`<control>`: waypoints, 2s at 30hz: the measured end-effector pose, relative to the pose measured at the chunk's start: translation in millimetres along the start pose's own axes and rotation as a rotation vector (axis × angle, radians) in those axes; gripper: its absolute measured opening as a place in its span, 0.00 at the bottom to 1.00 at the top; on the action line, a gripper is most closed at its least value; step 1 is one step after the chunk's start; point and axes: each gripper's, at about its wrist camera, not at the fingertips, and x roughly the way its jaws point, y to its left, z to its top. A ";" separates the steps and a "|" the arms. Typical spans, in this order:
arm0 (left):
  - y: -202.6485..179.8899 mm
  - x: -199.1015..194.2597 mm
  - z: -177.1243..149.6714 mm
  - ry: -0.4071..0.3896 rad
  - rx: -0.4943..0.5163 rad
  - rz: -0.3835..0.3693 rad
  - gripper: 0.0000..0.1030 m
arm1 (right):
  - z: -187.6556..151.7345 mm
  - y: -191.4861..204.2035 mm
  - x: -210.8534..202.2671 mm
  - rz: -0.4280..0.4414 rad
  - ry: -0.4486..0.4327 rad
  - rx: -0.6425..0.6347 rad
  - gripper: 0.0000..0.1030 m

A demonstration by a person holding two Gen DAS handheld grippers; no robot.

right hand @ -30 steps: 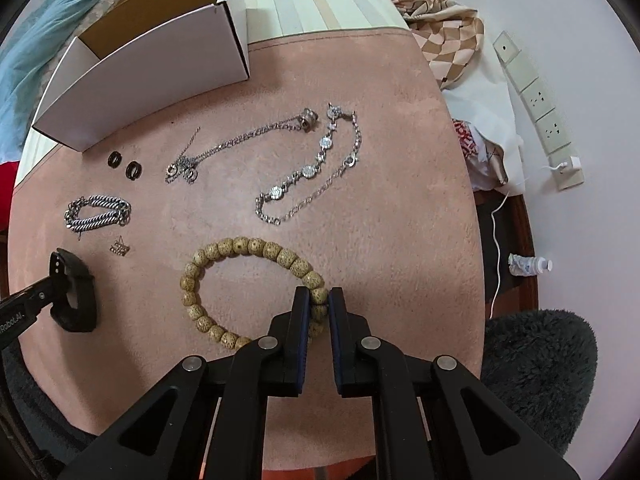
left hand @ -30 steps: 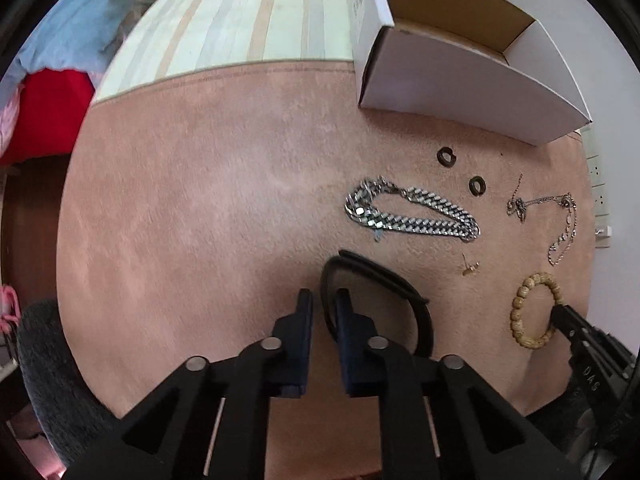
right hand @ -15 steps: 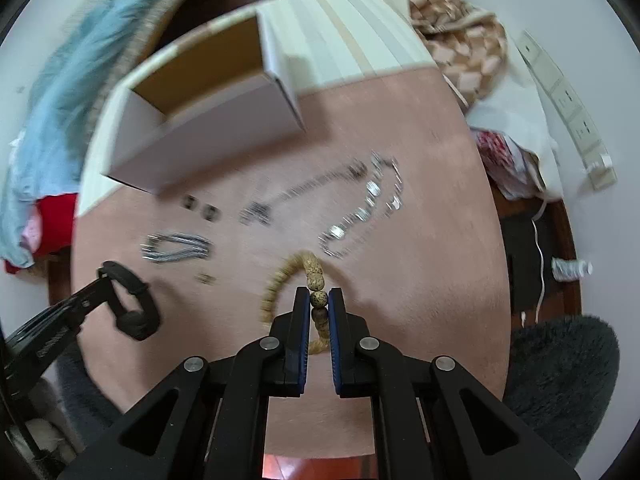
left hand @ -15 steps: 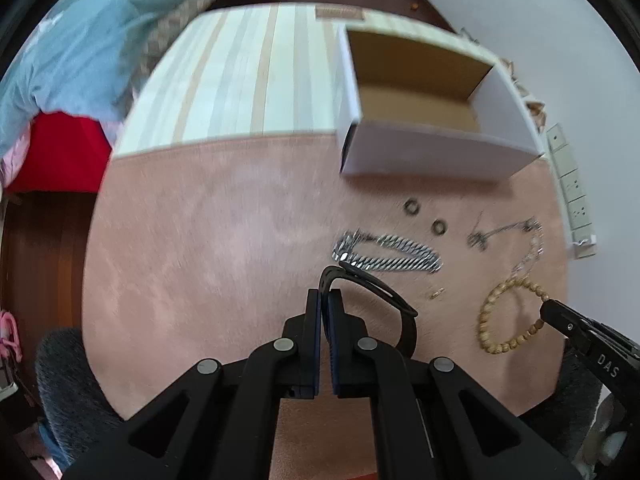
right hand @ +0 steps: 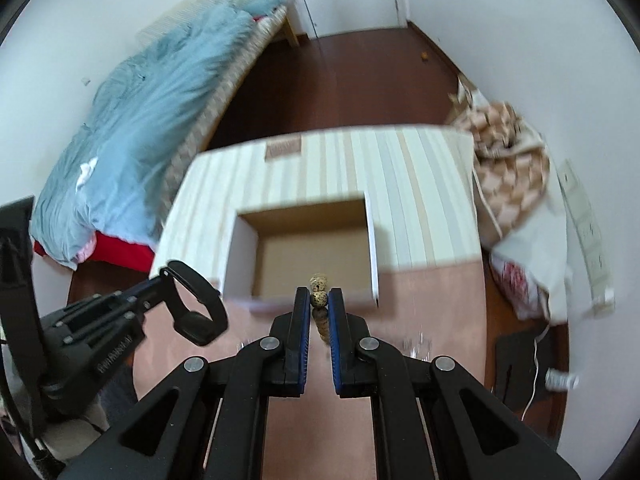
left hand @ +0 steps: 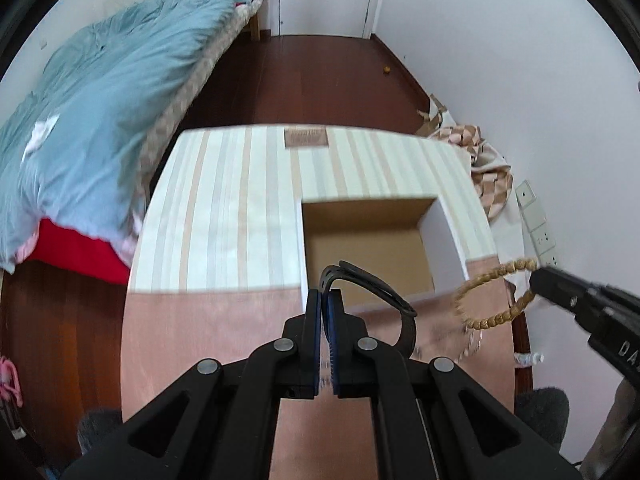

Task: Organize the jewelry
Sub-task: 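Carry the watch band into the white box with left tool while right carries bracelet, then open both tools to release the items in the box and withdraw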

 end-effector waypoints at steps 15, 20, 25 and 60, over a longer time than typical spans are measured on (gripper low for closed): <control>6.6 82.0 48.1 0.132 -0.052 -0.044 0.07 | 72.6 1.3 91.2 0.058 0.125 -0.002 0.09; 9.8 91.5 57.0 0.161 -0.106 -0.064 0.10 | 77.2 -12.6 122.7 0.155 0.251 0.058 0.14; 13.4 76.9 64.0 0.117 -0.109 -0.034 0.80 | 70.4 -24.1 120.6 0.103 0.250 0.061 0.67; 10.0 -18.6 -14.0 -0.081 -0.045 0.218 1.00 | -11.1 13.9 23.8 -0.212 0.010 -0.081 0.98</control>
